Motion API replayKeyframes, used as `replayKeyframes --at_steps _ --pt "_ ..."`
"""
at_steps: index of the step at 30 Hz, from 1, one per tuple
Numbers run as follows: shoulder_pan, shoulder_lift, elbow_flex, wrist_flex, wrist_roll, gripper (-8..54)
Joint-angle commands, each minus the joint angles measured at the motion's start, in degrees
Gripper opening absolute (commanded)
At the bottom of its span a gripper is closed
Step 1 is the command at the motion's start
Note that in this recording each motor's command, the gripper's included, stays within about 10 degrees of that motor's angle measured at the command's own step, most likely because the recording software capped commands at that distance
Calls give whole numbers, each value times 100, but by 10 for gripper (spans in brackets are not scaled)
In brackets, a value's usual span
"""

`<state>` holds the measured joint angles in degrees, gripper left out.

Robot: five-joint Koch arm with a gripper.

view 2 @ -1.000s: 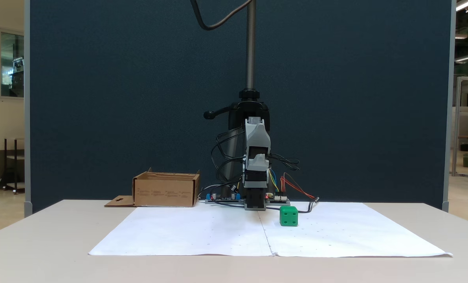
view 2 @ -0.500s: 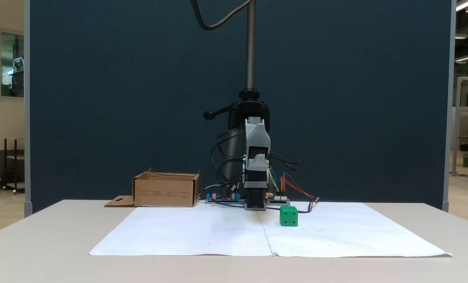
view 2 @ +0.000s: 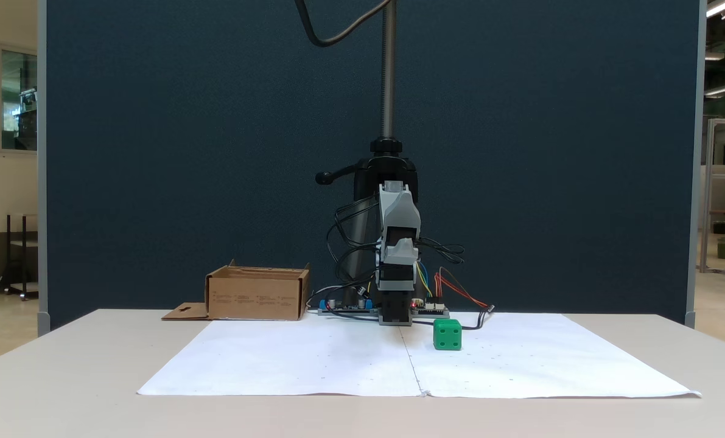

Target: Grasp a green dice and put it in the bin.

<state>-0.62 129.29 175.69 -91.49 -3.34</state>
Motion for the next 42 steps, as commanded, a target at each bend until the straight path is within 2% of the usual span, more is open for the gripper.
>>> replayKeyframes --at_steps 1,14,18,23,36,42 --pt "-62 633 105 334 -431 420" --pt "193 633 -2716 5298 -439 421" --pt "202 624 -4067 7047 -431 421" --pt "246 615 -5098 8937 18 421" --pt "334 510 -6135 13182 580 422" --pt "-88 88 -6337 14992 967 422"
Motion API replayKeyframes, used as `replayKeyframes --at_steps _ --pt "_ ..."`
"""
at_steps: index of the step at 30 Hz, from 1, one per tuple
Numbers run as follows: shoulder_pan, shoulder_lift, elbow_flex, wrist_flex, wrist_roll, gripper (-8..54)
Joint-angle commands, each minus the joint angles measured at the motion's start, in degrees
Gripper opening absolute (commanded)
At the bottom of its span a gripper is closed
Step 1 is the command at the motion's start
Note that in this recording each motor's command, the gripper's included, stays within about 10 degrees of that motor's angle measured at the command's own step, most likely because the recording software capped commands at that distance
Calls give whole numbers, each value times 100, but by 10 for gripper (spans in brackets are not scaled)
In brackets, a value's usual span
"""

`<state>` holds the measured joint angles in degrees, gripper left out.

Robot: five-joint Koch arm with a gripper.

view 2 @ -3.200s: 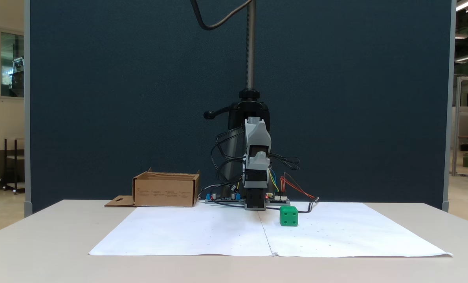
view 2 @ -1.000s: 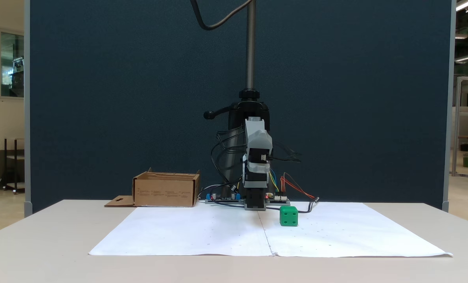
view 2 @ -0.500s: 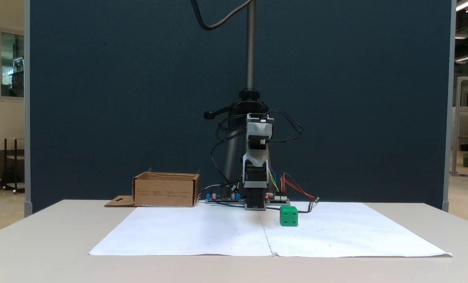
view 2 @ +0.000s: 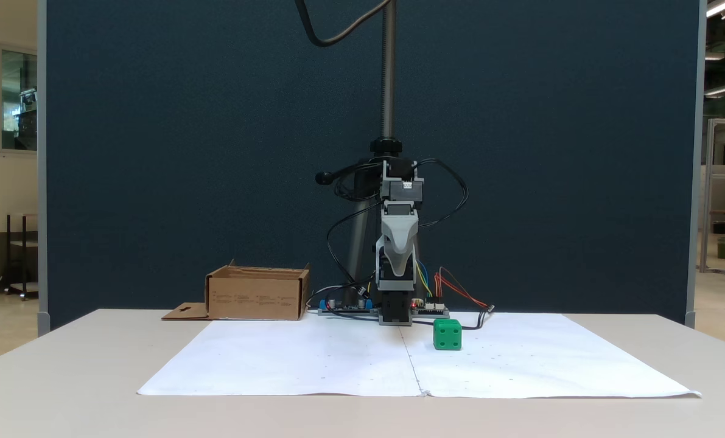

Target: Grasp a green dice and put it in the bin.

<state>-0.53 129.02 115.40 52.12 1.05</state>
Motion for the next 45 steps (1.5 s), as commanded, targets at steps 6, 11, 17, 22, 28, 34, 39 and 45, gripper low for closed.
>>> replayKeyframes --at_steps 6,11,17,22,28,34,39,45 --pt "-668 -141 -536 2266 1028 422" --pt "-1204 -457 -791 2347 1538 421" --pt "-1731 -940 -1239 1644 2276 421" --pt "-2145 -1160 -1248 967 2821 421" --pt "-2206 -1415 -1248 712 2936 421" --pt "-2206 -1547 -1239 712 2936 421" --pt "-2215 -1705 -1230 712 3015 421" --pt "-2496 -1723 -1230 703 3199 421"
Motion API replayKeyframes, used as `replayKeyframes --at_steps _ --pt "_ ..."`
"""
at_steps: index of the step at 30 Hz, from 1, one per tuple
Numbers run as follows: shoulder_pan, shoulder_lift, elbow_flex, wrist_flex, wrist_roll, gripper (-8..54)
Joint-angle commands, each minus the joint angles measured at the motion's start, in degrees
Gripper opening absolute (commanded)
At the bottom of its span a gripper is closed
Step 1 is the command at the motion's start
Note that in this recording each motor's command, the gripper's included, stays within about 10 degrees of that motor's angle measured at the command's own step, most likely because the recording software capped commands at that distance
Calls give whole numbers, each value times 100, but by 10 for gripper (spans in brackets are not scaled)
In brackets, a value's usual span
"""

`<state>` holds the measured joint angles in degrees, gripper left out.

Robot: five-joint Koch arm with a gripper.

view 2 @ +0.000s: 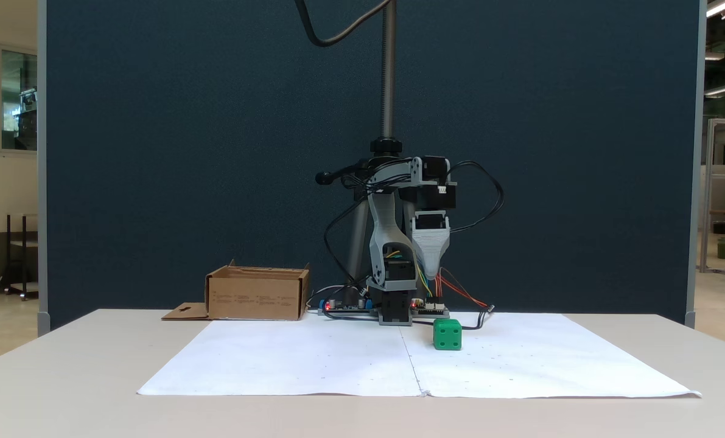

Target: Grasp a green dice and put it in the bin.

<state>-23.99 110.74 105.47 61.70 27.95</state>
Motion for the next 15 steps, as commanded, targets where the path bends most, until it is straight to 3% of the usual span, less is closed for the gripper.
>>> replayKeyframes --at_steps 1,15 --pt "-193 79 -237 -272 536 421" --pt "-334 -360 -185 -686 800 421"
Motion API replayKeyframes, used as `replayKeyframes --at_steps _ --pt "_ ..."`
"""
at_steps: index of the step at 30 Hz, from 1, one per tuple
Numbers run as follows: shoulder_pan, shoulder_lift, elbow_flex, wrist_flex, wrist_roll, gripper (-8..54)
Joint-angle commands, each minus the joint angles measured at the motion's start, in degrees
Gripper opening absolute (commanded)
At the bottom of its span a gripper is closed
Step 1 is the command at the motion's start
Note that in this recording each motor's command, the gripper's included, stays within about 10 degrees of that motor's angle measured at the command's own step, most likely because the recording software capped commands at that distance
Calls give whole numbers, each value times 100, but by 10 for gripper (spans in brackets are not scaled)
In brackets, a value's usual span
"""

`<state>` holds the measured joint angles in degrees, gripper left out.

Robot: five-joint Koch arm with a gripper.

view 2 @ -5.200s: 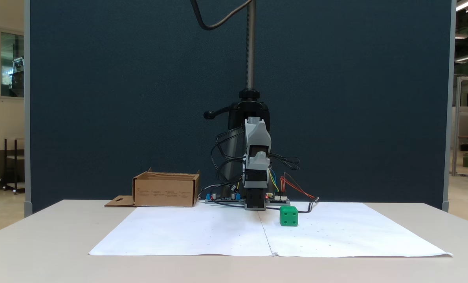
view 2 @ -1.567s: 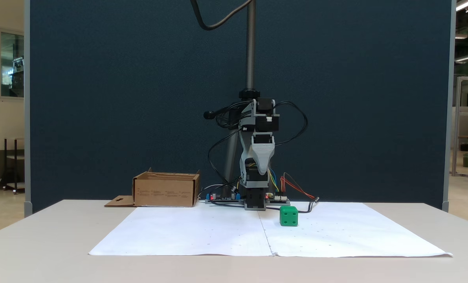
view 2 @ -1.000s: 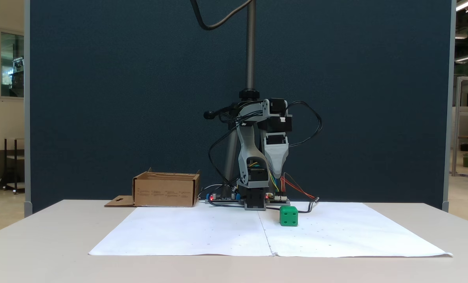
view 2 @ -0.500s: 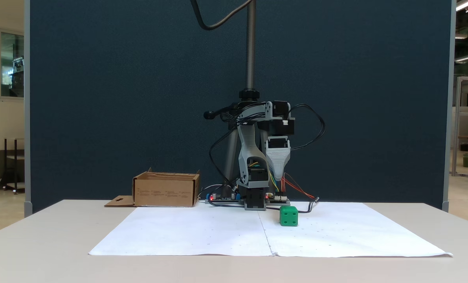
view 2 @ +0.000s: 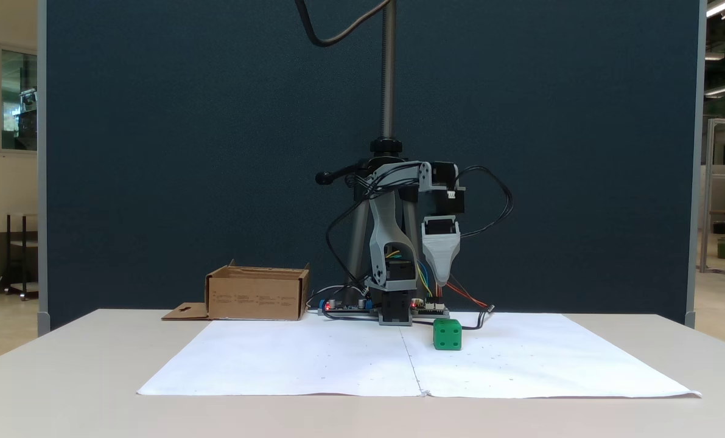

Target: Grasp a green dice and put it in the bin.

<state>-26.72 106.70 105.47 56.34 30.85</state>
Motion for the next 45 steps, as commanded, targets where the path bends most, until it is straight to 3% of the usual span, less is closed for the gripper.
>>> replayKeyframes --at_steps 1,15,45 --pt "-62 44 -149 -149 510 421" --pt "-176 0 35 -149 519 421" --pt "-211 -1318 905 -1274 519 422"
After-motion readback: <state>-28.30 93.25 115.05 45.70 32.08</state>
